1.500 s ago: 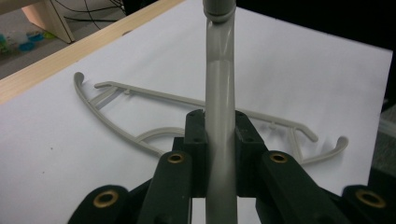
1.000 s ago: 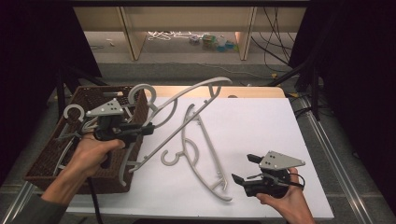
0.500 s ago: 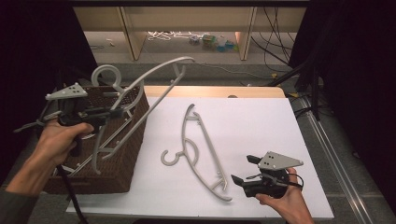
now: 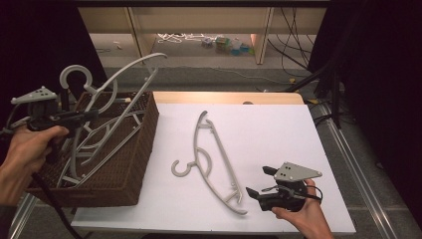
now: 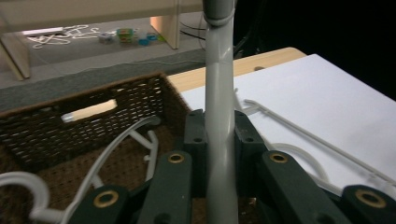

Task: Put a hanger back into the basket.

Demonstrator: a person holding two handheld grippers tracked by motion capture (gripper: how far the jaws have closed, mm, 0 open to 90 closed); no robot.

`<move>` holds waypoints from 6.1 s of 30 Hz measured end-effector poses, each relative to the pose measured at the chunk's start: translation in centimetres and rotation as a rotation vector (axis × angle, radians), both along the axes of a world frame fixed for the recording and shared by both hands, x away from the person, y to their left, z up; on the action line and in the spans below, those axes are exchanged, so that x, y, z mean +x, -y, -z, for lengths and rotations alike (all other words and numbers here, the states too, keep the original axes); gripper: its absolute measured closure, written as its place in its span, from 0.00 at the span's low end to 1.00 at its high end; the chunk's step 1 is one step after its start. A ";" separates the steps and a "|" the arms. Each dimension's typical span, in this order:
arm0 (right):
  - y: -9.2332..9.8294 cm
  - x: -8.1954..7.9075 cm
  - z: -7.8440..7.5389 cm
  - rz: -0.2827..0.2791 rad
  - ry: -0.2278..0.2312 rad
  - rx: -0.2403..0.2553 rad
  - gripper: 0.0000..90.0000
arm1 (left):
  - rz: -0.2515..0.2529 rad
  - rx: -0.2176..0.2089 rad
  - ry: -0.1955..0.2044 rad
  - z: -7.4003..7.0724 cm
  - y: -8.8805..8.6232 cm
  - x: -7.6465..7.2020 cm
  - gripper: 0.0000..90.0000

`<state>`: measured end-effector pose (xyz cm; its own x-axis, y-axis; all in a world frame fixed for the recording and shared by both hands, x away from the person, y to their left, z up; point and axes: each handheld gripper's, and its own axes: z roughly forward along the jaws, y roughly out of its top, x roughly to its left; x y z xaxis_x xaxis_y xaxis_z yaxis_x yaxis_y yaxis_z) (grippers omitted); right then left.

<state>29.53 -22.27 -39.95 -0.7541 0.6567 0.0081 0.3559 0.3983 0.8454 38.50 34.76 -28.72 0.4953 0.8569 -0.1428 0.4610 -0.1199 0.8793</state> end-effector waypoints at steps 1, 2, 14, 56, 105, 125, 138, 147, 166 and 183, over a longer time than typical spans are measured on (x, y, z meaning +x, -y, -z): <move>0.0 0.0 0.0 0.002 0.001 0.000 0.20 | -0.004 0.004 0.004 0.1 -0.4 0.0 0.88; 0.0 0.0 0.0 0.001 0.001 -0.003 0.20 | -0.007 0.009 0.005 0.2 -0.7 0.0 0.88; 0.0 0.1 0.2 -0.001 -0.004 0.002 0.20 | -0.014 0.128 0.034 2.1 -4.1 0.6 0.88; 0.0 0.3 0.6 -0.007 -0.017 -0.010 0.20 | 0.038 0.314 -0.278 10.4 -4.8 3.2 0.88; -0.1 0.3 0.8 -0.001 -0.020 -0.009 0.19 | -0.099 -0.019 -0.011 5.2 4.0 -3.9 0.24; -0.1 0.7 1.3 0.002 -0.026 0.026 0.19 | 0.099 -0.100 0.146 8.3 13.1 -8.3 0.19; -0.7 0.8 1.4 -0.015 -0.022 0.024 0.18 | 0.170 -0.057 0.204 11.0 16.2 -10.5 0.19; -3.5 1.8 1.8 -0.069 -0.038 -0.053 0.18 | 0.218 -0.027 0.238 13.0 16.9 -11.2 0.19; -11.5 5.9 4.7 -0.159 -0.179 -0.264 0.20 | 0.208 -0.028 0.253 14.0 16.1 -10.8 0.19; -15.1 9.2 6.9 -0.192 -0.327 -0.420 0.49 | 0.214 -0.033 0.258 14.0 16.0 -10.6 0.19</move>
<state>38.73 -7.15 -46.88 -0.8625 0.5052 0.0286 0.4604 0.7601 0.4585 27.88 18.75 -42.71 0.6871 0.7264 -0.0147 0.1897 -0.1598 0.9688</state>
